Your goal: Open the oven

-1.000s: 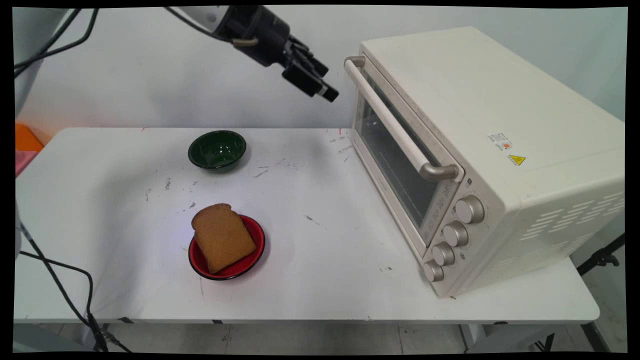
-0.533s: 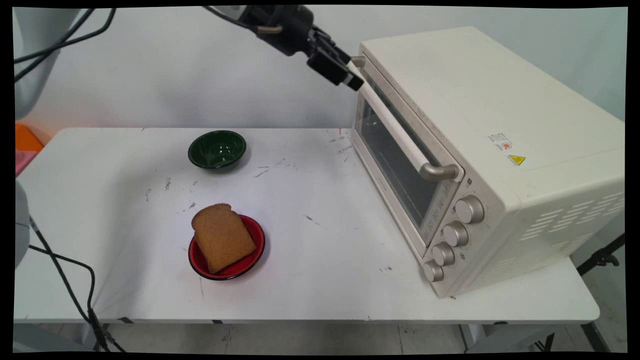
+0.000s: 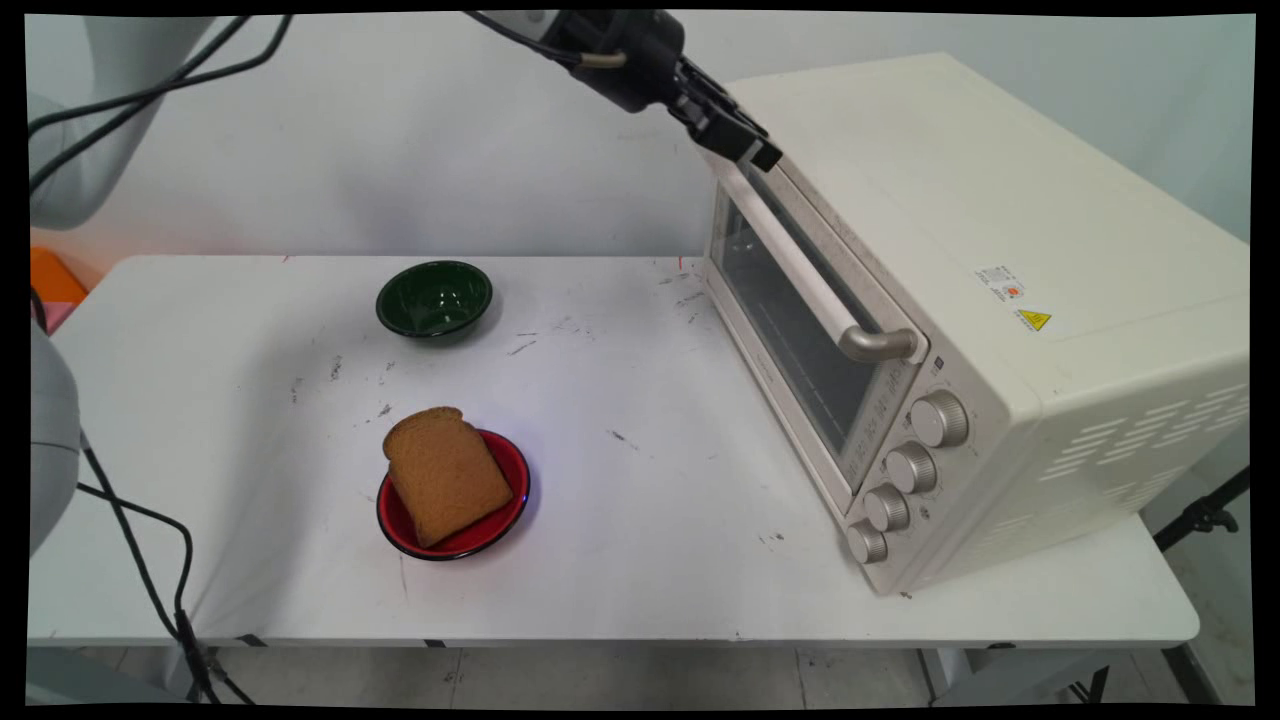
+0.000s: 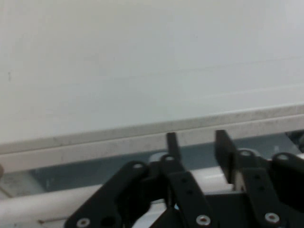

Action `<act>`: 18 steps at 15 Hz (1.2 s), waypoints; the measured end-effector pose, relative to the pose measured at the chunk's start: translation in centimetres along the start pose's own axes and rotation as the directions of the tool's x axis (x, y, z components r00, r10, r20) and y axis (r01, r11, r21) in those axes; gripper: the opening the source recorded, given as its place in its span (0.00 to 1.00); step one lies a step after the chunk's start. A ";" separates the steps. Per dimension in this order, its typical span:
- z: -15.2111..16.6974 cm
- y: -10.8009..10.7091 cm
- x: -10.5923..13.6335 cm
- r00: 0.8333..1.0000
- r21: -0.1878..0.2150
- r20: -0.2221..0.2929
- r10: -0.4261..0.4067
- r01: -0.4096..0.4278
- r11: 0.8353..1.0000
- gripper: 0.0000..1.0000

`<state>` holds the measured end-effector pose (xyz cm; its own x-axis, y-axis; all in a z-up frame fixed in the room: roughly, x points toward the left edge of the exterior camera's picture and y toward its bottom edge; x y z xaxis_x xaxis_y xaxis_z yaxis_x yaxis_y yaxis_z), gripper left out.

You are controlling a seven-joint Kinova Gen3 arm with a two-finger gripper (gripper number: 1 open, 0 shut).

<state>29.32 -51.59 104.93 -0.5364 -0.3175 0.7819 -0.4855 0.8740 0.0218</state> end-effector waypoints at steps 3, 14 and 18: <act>1.0 0.1 0.2 1.000 -0.003 0.001 -0.004 0.004 1.000 0.00; 4.1 0.5 -0.2 1.000 -0.023 0.028 -0.011 0.012 1.000 0.00; 5.0 0.6 -0.7 0.999 -0.028 0.044 -0.013 0.014 1.000 0.00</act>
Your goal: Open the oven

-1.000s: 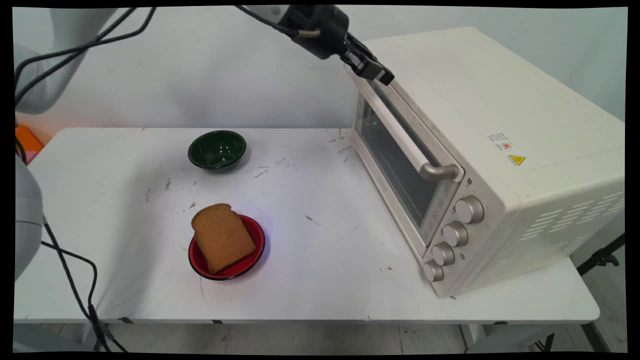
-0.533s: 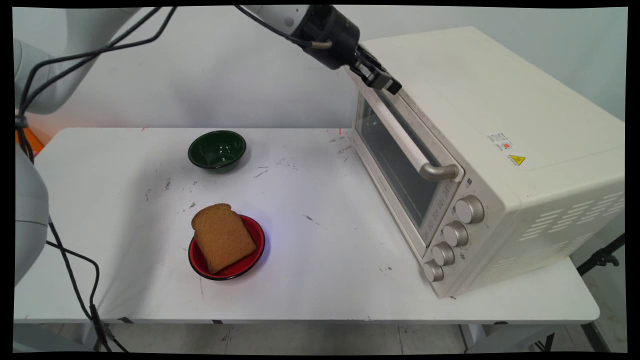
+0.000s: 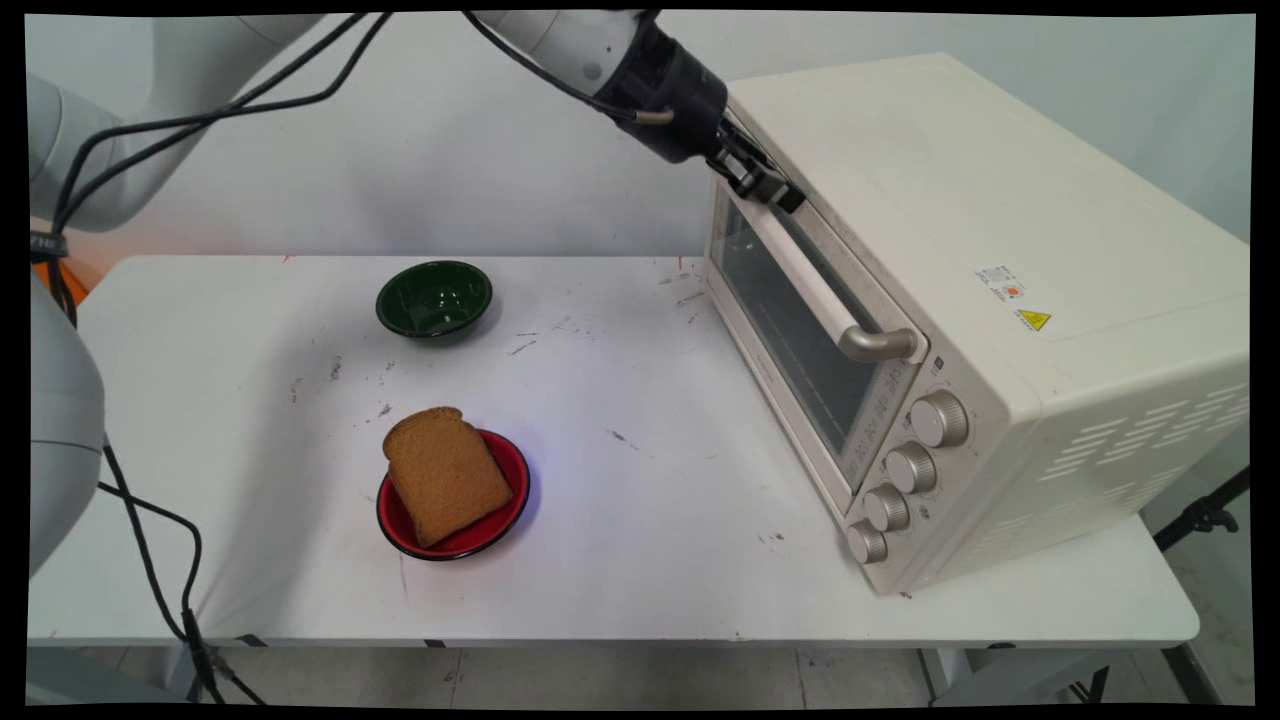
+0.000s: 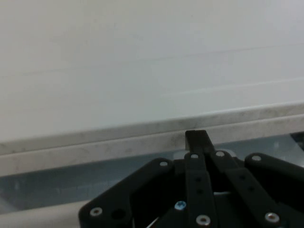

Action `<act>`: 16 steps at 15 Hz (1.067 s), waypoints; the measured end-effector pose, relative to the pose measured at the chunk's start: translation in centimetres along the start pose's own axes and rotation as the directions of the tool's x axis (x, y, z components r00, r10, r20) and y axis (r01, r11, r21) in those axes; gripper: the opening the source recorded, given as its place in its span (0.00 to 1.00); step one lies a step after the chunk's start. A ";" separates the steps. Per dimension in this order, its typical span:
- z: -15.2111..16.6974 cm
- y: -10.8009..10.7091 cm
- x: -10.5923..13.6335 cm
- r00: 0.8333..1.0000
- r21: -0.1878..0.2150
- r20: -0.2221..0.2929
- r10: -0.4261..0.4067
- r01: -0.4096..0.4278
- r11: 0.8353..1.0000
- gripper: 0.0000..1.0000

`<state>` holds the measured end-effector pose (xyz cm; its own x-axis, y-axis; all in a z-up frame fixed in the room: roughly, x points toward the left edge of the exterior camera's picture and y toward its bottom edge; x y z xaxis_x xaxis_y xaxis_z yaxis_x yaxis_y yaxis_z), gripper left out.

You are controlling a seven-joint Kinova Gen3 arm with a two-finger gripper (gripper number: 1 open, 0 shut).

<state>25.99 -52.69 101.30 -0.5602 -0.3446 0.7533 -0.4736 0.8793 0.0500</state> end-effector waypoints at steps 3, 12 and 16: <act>0.5 0.0 -0.5 1.000 -0.003 0.013 -0.004 0.004 1.000 0.00; 0.4 0.5 -2.4 0.999 0.002 0.039 -0.033 0.033 0.999 0.00; 0.0 0.8 -3.4 0.998 0.013 0.047 -0.051 0.050 0.999 0.00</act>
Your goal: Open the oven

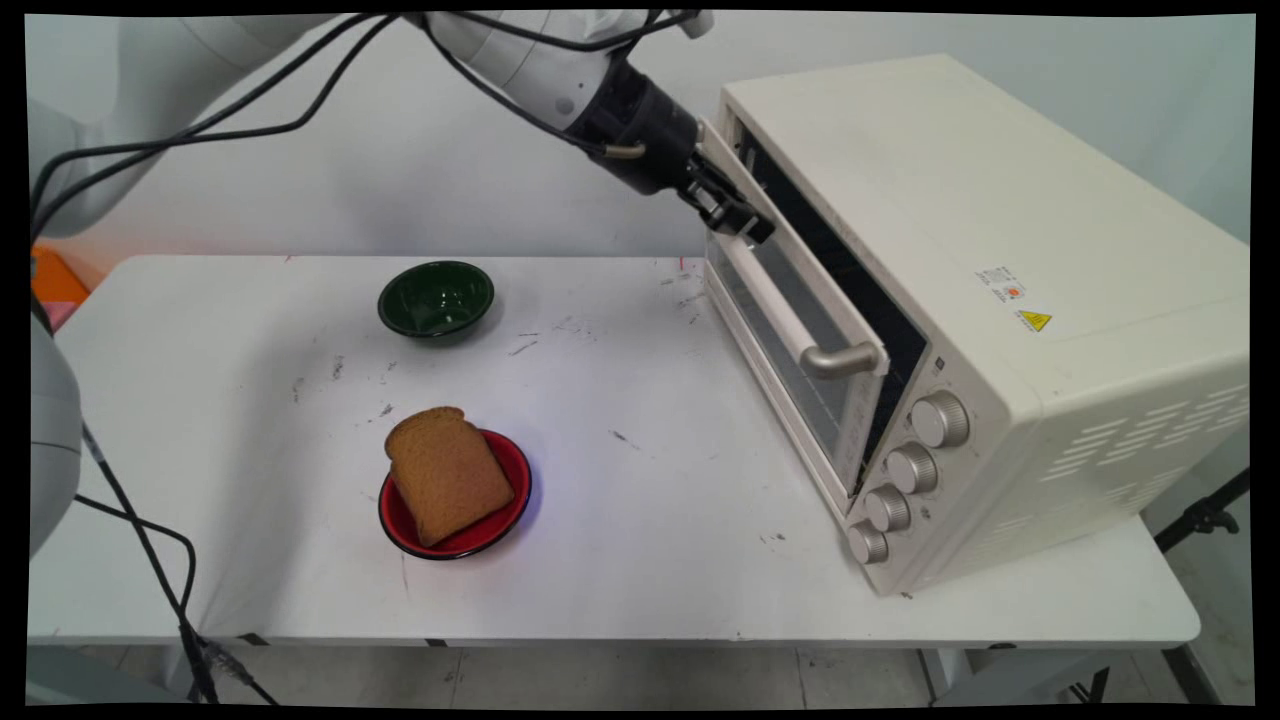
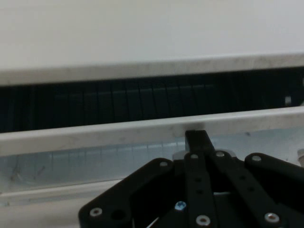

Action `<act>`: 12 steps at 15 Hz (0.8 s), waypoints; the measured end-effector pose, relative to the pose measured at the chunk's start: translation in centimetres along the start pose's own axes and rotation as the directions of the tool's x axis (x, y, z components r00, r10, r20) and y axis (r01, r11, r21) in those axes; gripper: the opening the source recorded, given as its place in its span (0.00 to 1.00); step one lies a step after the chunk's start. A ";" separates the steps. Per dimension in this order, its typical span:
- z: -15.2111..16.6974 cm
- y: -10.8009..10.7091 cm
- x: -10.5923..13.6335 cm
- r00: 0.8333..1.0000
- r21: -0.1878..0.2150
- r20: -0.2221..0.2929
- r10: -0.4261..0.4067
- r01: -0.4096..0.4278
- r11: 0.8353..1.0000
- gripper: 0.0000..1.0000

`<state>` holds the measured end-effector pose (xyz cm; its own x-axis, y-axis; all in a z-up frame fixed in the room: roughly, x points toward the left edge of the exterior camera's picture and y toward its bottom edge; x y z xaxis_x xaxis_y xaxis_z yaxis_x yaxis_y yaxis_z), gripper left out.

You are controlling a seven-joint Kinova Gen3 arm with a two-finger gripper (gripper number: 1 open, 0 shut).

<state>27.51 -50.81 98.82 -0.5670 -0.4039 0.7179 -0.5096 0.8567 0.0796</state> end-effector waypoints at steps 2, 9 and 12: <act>-0.4 0.4 -0.9 1.000 0.006 0.007 -0.009 0.009 1.000 0.00; -1.3 1.8 -4.0 1.000 0.025 0.015 -0.010 0.010 1.000 0.00; -1.4 2.1 -5.0 1.000 0.032 0.018 -0.007 0.006 0.999 0.00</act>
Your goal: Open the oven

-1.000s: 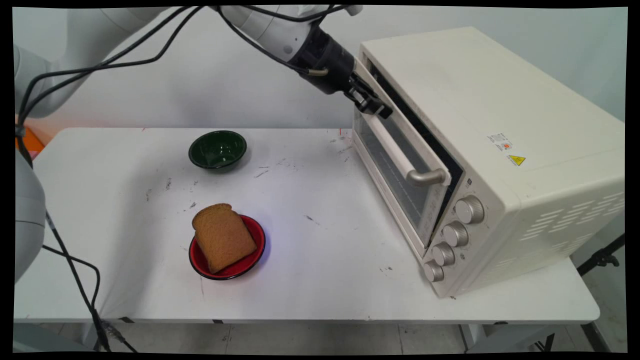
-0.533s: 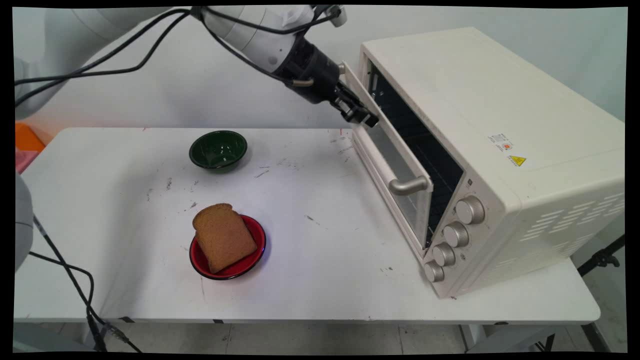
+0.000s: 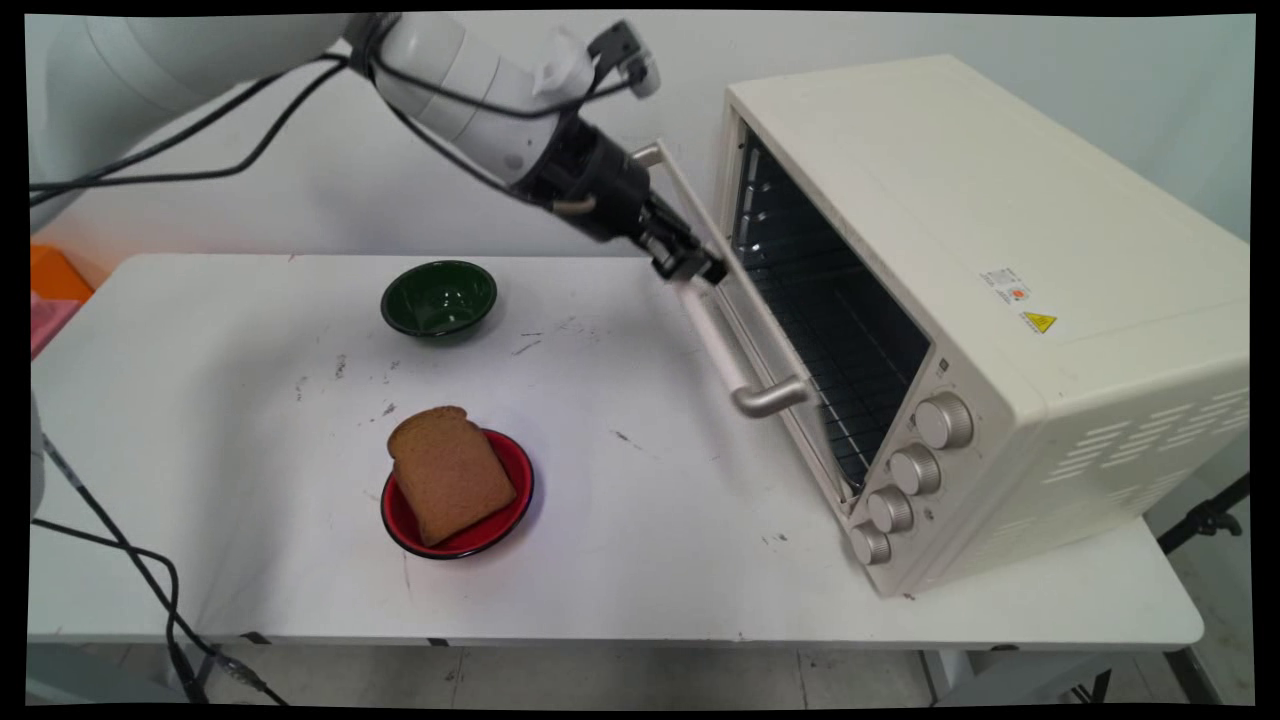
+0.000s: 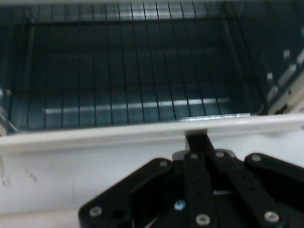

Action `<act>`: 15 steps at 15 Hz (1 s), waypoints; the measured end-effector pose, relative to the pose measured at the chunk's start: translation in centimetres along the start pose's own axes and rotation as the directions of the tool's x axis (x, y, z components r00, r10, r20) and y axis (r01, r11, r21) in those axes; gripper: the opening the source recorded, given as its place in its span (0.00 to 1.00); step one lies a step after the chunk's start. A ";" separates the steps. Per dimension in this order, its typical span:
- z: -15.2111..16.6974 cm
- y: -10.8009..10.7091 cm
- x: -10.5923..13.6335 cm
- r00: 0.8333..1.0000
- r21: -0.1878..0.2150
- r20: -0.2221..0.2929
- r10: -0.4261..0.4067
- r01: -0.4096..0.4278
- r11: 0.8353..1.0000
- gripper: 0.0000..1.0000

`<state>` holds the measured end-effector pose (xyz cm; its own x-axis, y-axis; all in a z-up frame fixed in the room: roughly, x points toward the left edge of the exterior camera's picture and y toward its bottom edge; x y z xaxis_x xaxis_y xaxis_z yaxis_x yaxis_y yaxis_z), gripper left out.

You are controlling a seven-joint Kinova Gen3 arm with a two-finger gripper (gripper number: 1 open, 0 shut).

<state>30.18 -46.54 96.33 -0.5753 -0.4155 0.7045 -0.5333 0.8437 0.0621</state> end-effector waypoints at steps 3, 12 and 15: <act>-0.1 0.4 -1.4 1.000 0.009 0.000 0.006 -0.006 1.000 0.00; -0.2 1.2 -6.7 1.000 0.043 0.017 0.005 -0.006 0.999 0.00; -0.3 1.5 -8.8 1.000 0.054 0.024 -0.003 0.002 0.999 0.00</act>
<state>34.60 -41.52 90.42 -0.5883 -0.4263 0.6872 -0.5674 0.8231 0.0250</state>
